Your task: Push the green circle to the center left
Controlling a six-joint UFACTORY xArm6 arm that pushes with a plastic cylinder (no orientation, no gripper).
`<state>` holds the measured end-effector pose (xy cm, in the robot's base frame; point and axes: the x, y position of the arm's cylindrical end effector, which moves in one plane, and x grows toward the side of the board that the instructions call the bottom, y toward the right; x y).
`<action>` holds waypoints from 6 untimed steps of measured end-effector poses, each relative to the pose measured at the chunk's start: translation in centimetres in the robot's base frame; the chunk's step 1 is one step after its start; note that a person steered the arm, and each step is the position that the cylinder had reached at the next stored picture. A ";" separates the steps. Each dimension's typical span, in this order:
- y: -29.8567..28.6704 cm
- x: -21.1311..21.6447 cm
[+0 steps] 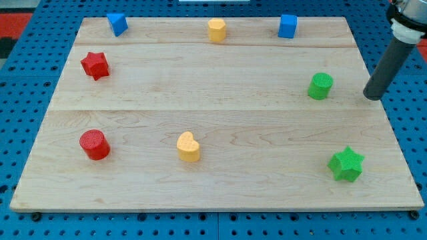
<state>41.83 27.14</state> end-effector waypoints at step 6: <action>-10.6 -2.1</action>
<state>39.73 16.53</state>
